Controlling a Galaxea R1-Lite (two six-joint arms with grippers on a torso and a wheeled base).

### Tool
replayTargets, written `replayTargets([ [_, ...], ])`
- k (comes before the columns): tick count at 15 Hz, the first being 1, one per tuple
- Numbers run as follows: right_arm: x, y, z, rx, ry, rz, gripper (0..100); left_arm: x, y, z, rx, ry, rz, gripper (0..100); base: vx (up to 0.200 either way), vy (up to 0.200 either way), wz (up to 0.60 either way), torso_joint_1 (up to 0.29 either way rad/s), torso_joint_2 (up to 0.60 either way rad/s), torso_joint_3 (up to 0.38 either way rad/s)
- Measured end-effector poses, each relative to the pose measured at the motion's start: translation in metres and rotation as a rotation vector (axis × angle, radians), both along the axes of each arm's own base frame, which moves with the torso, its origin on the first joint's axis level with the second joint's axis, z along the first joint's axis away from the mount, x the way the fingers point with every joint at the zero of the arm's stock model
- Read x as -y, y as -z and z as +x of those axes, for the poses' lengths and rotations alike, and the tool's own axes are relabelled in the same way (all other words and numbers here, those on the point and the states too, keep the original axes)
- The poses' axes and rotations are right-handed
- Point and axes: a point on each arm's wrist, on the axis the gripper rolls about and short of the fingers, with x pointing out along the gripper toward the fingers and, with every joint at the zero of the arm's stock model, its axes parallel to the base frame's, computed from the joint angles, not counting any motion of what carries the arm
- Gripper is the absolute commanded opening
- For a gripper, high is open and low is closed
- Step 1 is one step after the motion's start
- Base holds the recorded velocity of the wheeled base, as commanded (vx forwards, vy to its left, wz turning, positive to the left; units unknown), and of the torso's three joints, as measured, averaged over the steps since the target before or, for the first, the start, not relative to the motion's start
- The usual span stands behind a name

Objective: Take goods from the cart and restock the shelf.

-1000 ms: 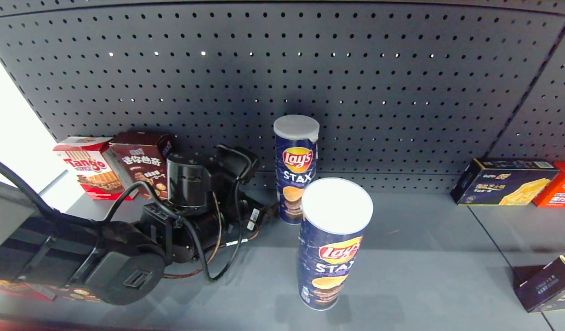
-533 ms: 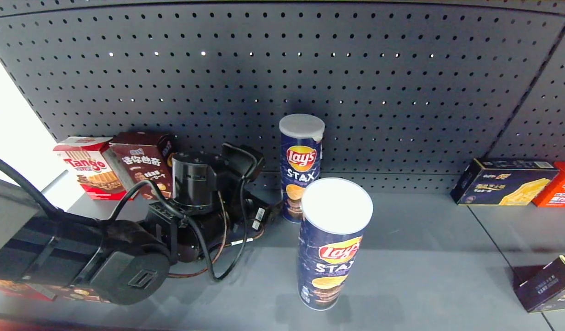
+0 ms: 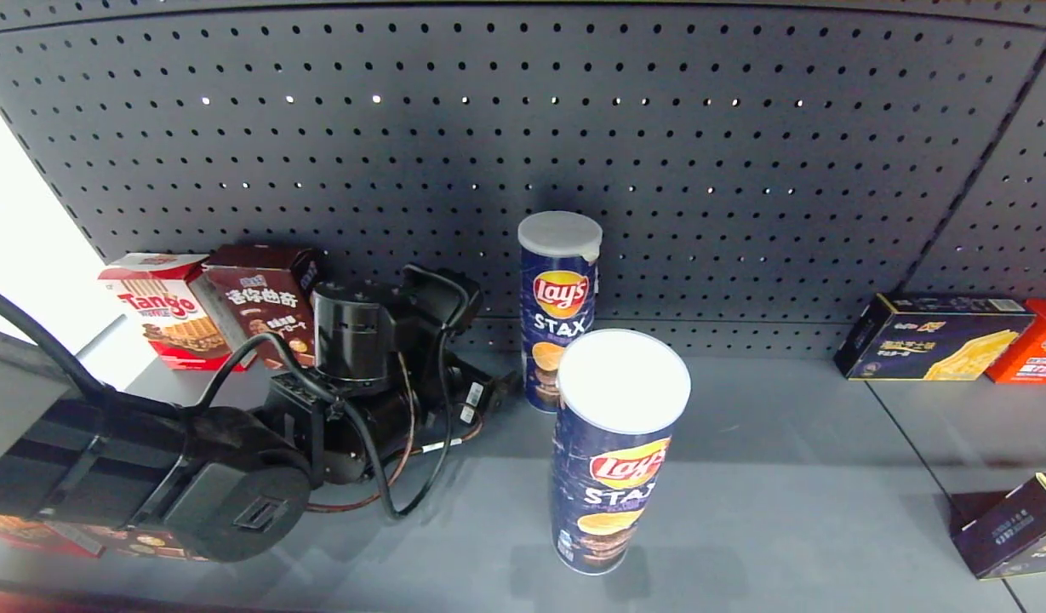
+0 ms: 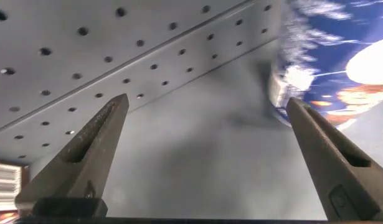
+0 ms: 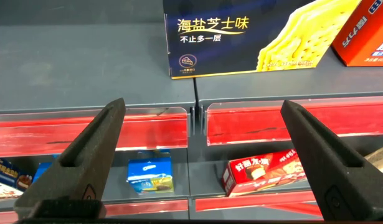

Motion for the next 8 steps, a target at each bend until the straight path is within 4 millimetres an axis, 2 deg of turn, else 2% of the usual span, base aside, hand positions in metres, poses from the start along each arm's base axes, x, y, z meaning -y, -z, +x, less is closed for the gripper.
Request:
replayTargets([
  [3,0.000,0.000,0.000,0.000,0.000,0.000,100,0.001,-0.001,0.002,0.004,-0.002,-0.003,100,0.000,0.000,0.00,0.000,0.00,0.000],
  [8,0.000,0.000,0.000,0.000,0.000,0.000,100,0.012,-0.001,0.005,0.009,0.019,-0.005,100,0.000,0.000,0.00,0.000,0.00,0.000],
])
